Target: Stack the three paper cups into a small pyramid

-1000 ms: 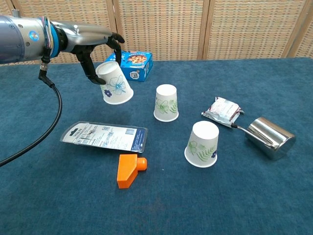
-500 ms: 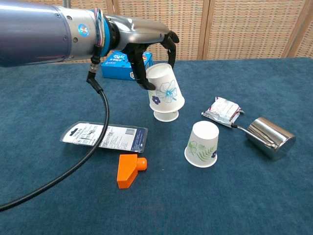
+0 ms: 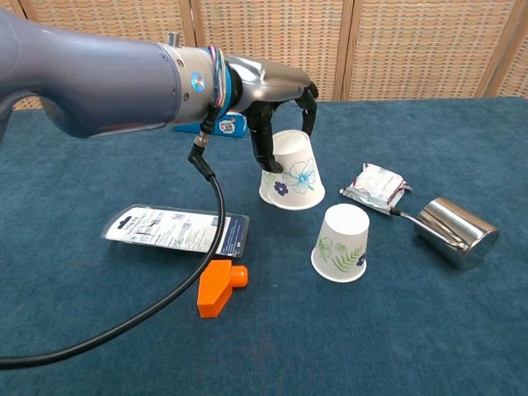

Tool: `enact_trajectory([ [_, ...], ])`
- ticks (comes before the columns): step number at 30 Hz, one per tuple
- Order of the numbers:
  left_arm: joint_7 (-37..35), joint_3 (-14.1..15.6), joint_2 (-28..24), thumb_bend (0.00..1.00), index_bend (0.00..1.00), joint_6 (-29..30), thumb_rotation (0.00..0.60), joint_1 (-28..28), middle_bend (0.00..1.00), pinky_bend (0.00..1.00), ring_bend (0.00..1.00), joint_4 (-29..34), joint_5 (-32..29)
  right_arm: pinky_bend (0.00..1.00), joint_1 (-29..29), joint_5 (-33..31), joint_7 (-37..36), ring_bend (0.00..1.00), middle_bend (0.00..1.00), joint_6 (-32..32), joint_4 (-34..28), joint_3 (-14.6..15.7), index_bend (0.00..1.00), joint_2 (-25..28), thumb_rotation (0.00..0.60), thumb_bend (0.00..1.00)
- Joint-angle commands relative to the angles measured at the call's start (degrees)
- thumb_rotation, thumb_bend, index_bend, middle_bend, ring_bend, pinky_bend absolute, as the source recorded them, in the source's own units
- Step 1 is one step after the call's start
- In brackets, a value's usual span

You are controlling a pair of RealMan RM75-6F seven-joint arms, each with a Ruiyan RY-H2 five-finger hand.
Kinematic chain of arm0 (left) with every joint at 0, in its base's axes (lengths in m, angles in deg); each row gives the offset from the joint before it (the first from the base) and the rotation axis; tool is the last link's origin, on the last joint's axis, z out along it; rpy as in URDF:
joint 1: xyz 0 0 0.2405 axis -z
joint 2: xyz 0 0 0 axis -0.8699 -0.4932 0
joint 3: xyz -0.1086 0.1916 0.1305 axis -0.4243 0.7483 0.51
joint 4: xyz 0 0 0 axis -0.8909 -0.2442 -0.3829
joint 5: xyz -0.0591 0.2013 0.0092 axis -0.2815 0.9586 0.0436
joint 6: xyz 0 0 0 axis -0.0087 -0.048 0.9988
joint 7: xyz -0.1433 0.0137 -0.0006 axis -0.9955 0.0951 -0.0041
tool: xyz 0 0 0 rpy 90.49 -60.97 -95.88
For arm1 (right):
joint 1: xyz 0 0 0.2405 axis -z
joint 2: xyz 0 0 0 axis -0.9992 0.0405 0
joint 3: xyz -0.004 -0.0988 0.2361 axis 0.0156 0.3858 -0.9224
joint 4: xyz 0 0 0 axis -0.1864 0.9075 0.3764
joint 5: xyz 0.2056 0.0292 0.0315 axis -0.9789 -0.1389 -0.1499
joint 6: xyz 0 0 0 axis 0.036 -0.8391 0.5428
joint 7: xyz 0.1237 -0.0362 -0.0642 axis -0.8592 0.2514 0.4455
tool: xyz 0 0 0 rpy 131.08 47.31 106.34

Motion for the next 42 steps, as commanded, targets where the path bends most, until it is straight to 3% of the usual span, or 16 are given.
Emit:
enact_trajectory([
  [1, 0.43, 0.37, 0.72, 0.29, 0.41, 0.03, 0.600, 0.63, 0.00, 0.00, 0.00, -0.13, -0.21, 0.00, -0.06, -0.06, -0.11, 0.00, 0.00, 0.07, 0.08, -0.09, 0.00, 0.01, 0.600, 0.07],
  [11, 2.16, 1.92, 2.16, 0.28, 0.44, 1.12, 0.600, 1.90, 0.00, 0.00, 0.00, 0.98, -0.70, 0.00, 0.11, 0.22, -0.40, 0.00, 0.00, -0.28, 0.05, -0.06, 0.00, 0.14, 0.600, 0.07],
  [29, 4.83, 6.55, -1.74, 0.29, 0.44, 1.96, 0.600, 1.55, 0.00, 0.00, 0.00, 6.88, -4.74, 0.00, 0.33, 0.78, 0.73, 0.00, 0.00, -1.10, -0.90, 0.00, 0.00, 0.17, 0.600, 0.07],
  [42, 4.46, 6.91, 0.25, 0.29, 0.44, 3.31, 0.600, 1.92, 0.00, 0.00, 0.00, 7.34, -3.99, 0.00, 0.42, 0.94, 0.56, 0.00, 0.00, -1.29, -1.07, 0.02, 0.00, 0.32, 0.600, 0.07],
])
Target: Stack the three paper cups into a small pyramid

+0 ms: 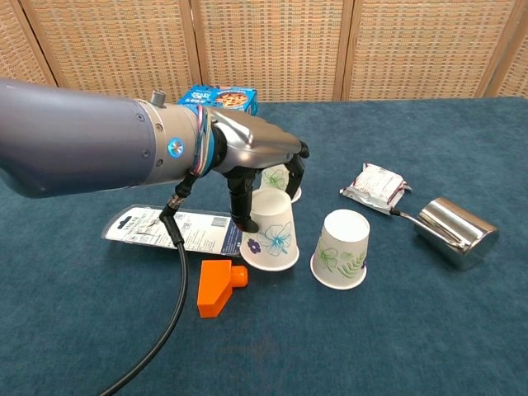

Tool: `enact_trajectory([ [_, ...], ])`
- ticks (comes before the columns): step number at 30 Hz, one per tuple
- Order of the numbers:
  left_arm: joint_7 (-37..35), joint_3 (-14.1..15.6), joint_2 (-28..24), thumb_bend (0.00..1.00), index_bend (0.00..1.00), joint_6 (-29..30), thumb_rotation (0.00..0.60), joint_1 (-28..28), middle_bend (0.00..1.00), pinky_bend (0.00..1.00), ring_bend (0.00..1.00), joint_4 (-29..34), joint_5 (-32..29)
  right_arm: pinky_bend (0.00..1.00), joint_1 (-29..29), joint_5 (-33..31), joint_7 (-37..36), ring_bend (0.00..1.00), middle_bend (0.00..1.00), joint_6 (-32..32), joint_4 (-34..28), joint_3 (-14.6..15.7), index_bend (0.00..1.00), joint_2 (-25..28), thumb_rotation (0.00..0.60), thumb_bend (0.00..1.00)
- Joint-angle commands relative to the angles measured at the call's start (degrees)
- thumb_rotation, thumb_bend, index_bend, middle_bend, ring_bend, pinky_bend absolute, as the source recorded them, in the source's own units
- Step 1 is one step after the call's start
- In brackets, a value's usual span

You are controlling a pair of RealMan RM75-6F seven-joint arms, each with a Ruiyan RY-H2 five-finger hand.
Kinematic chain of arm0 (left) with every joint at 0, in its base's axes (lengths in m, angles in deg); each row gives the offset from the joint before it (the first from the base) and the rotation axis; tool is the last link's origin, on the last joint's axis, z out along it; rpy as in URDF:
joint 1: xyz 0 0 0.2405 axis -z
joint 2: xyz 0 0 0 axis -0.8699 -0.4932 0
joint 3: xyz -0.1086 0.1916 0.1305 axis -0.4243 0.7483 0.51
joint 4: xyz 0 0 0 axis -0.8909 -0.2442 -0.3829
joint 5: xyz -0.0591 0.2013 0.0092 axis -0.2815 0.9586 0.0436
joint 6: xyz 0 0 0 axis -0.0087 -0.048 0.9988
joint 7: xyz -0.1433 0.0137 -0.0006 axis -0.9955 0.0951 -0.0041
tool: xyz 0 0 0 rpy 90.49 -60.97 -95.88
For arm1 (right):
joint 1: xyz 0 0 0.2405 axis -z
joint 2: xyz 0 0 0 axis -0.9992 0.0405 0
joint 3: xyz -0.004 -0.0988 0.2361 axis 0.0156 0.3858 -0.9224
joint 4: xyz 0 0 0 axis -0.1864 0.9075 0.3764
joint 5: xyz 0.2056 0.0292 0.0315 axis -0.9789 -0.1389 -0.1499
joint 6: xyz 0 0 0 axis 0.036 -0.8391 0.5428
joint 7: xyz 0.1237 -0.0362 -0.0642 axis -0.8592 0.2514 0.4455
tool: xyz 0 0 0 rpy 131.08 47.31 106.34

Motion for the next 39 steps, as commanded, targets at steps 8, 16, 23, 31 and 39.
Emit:
enact_trajectory([
  [8, 1.39, 0.30, 1.54, 0.29, 0.45, 0.50, 0.600, 0.99, 0.00, 0.00, 0.00, -0.37, -1.36, 0.00, 0.10, 0.08, -0.18, 0.00, 0.00, -0.17, -0.03, 0.01, 0.00, 0.09, 0.600, 0.07],
  [16, 3.20, 0.48, 3.08, 0.29, 0.45, 1.19, 0.600, 2.12, 0.00, 0.00, 0.00, -0.63, -2.98, 0.00, 0.11, 0.16, -0.35, 0.00, 0.00, -0.22, 0.02, 0.01, 0.00, 0.11, 0.600, 0.07],
  [23, 4.51, 0.27, 4.81, 0.29, 0.45, 3.42, 0.600, 2.62, 0.00, 0.00, 0.00, -1.41, -4.04, 0.00, 0.18, 0.27, -0.51, 0.00, 0.00, -0.30, 0.08, 0.05, 0.00, 0.16, 0.600, 0.07],
  [31, 4.55, 0.13, 5.30, 0.29, 0.28, 4.20, 0.600, 2.09, 0.00, 0.00, 0.00, -1.52, -3.73, 0.00, 0.18, 0.26, -0.49, 0.00, 0.00, -0.36, 0.04, 0.00, 0.00, 0.18, 0.600, 0.07],
  [39, 3.97, 0.30, 5.32, 0.29, 0.22, 4.37, 0.600, 1.19, 0.00, 0.00, 0.00, -1.41, -2.44, 0.00, 0.28, 0.31, -0.43, 0.00, 0.00, -0.53, -0.11, 0.02, 0.00, 0.23, 0.600, 0.07],
])
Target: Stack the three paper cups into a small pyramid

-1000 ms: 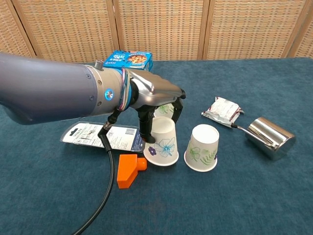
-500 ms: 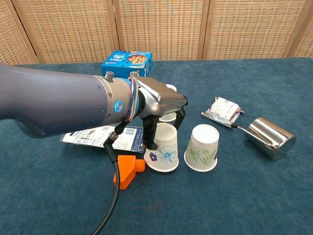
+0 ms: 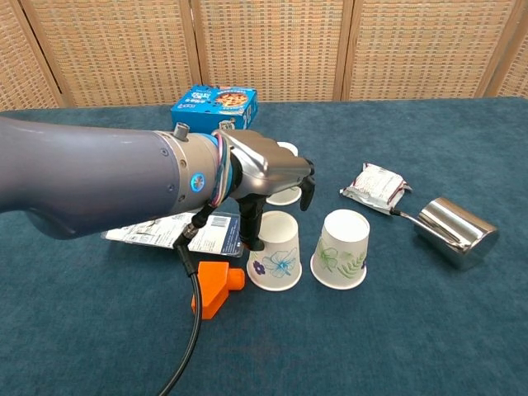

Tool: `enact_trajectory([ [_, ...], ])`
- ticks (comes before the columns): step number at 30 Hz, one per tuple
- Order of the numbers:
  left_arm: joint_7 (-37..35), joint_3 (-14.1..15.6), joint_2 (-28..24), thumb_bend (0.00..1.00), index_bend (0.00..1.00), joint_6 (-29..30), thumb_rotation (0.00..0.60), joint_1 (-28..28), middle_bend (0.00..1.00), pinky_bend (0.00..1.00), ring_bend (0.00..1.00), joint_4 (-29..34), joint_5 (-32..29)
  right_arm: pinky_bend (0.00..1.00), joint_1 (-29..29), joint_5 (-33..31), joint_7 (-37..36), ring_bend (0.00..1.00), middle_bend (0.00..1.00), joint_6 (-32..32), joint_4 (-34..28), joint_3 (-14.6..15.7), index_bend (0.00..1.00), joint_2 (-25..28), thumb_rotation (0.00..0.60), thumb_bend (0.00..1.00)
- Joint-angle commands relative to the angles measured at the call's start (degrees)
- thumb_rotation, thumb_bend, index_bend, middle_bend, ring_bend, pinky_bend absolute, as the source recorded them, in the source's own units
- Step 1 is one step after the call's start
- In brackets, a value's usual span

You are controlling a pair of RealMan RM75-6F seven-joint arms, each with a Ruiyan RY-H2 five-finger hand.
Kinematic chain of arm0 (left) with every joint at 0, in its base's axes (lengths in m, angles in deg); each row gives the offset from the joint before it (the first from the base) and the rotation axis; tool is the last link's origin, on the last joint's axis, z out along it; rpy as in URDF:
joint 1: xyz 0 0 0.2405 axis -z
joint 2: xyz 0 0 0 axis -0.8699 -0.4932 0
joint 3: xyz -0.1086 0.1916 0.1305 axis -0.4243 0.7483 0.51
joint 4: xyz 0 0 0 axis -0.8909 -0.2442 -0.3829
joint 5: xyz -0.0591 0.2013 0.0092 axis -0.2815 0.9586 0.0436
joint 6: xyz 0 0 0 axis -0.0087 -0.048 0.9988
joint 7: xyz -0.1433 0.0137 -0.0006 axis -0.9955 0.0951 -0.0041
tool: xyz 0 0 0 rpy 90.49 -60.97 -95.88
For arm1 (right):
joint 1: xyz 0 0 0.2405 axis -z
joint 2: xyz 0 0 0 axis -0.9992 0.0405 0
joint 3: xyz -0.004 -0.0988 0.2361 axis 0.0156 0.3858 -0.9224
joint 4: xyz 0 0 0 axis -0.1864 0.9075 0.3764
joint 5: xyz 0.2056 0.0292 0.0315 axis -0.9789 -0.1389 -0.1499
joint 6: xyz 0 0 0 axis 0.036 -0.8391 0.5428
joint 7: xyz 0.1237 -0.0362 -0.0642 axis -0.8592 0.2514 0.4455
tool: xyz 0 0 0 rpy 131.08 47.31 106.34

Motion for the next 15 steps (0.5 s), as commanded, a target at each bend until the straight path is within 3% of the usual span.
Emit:
enact_trajectory([
  [1, -0.31, -0.03, -0.05, 0.29, 0.21, 0.02, 0.600, -0.32, 0.00, 0.00, 0.00, 0.18, 0.33, 0.00, 0.00, 0.09, -0.01, 0.00, 0.00, -0.03, -0.07, 0.01, 0.00, 0.05, 0.600, 0.07],
  [9, -2.64, -0.66, -1.30, 0.29, 0.18, 0.24, 0.600, -1.78, 0.00, 0.00, 0.00, 2.07, 2.68, 0.00, 0.00, 0.18, 0.17, 0.00, 0.00, -0.09, -0.05, 0.05, 0.00, -0.01, 0.600, 0.07],
  [15, -6.69, -0.83, -7.04, 0.28, 0.16, 3.48, 0.600, -5.11, 0.00, 0.00, 0.00, 8.52, 9.35, 0.00, 0.01, 0.22, 0.46, 0.00, 0.00, -0.13, -0.02, 0.09, 0.00, -0.05, 0.600, 0.07],
])
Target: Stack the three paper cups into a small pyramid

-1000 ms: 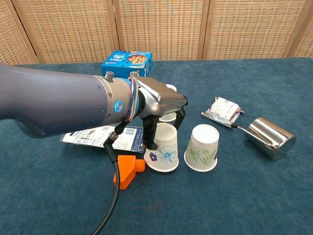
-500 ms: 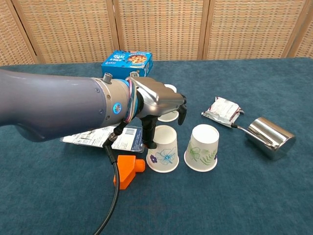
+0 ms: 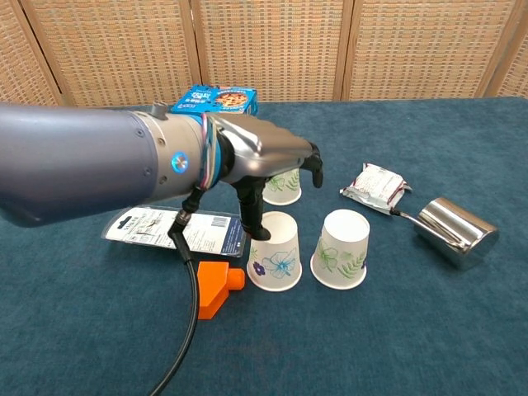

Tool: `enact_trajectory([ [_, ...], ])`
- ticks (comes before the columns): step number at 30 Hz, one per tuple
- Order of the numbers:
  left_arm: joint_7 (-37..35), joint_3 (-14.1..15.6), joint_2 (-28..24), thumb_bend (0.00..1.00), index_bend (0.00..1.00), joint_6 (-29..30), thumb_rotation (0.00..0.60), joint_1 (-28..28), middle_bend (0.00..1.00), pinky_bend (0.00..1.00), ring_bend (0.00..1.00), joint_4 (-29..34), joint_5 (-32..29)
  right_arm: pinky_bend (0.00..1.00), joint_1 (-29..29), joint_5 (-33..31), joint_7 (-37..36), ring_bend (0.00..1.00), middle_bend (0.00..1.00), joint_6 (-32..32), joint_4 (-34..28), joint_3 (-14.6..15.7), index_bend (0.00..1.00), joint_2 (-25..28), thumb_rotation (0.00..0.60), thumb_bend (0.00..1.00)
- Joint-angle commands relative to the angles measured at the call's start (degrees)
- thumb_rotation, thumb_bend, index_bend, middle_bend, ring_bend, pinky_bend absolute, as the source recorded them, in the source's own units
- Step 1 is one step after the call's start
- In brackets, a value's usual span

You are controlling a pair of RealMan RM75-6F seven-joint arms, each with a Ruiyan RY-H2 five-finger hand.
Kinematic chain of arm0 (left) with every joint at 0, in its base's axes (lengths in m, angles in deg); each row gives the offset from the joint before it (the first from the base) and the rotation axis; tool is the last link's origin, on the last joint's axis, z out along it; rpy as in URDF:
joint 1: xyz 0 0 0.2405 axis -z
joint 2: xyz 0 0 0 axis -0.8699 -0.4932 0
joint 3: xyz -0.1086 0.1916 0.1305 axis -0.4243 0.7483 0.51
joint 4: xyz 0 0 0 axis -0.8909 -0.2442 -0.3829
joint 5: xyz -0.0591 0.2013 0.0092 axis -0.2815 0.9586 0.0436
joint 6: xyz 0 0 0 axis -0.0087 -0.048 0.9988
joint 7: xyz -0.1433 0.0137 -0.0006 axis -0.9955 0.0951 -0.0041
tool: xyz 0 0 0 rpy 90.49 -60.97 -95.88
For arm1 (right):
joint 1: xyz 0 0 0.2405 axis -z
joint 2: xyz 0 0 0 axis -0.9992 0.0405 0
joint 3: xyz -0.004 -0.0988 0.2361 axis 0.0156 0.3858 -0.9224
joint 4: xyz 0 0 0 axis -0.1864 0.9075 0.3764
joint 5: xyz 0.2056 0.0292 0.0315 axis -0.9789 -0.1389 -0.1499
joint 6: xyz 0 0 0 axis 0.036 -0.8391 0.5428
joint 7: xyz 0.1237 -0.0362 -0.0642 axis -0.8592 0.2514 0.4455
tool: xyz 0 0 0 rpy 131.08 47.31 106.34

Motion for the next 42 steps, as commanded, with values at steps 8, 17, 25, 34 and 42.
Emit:
enact_trajectory([
  [8, -10.74, 3.88, -15.15, 0.28, 0.12, 10.60, 0.600, -11.79, 0.00, 0.00, 0.00, 13.71, 19.82, 0.00, 0.03, 0.32, 1.46, 0.00, 0.00, -0.34, -0.47, 0.15, 0.00, -0.15, 0.600, 0.07],
  [17, -20.65, 15.81, -21.99, 0.28, 0.11, 21.59, 0.600, -27.11, 0.00, 0.00, 0.00, 14.63, 42.61, 0.00, -0.19, 1.07, 4.42, 0.00, 0.00, -0.12, -1.38, 0.79, 0.00, -0.58, 0.600, 0.07],
  [25, -30.54, 23.94, -21.27, 0.29, 0.10, 32.22, 0.600, -42.86, 0.00, 0.00, 0.00, 4.65, 59.91, 0.00, -0.76, 2.50, 9.32, 0.00, 0.00, -0.03, -2.58, 1.56, 0.00, -1.81, 0.600, 0.07],
  [34, -34.89, 28.53, -18.72, 0.29, 0.10, 36.33, 0.600, -55.11, 0.00, 0.00, 0.00, -5.68, 66.02, 0.00, -1.06, 4.04, 12.55, 0.00, 0.00, -1.15, -4.04, 1.70, 0.00, -2.96, 0.600, 0.07],
  [42, -39.42, 26.69, -18.27, 0.28, 0.10, 34.35, 0.600, -60.21, 0.00, 0.00, 0.00, -11.13, 67.55, 0.00, -6.72, 7.29, 20.16, 0.00, 0.00, 0.14, -10.07, -2.27, 0.00, -3.77, 0.600, 0.07],
])
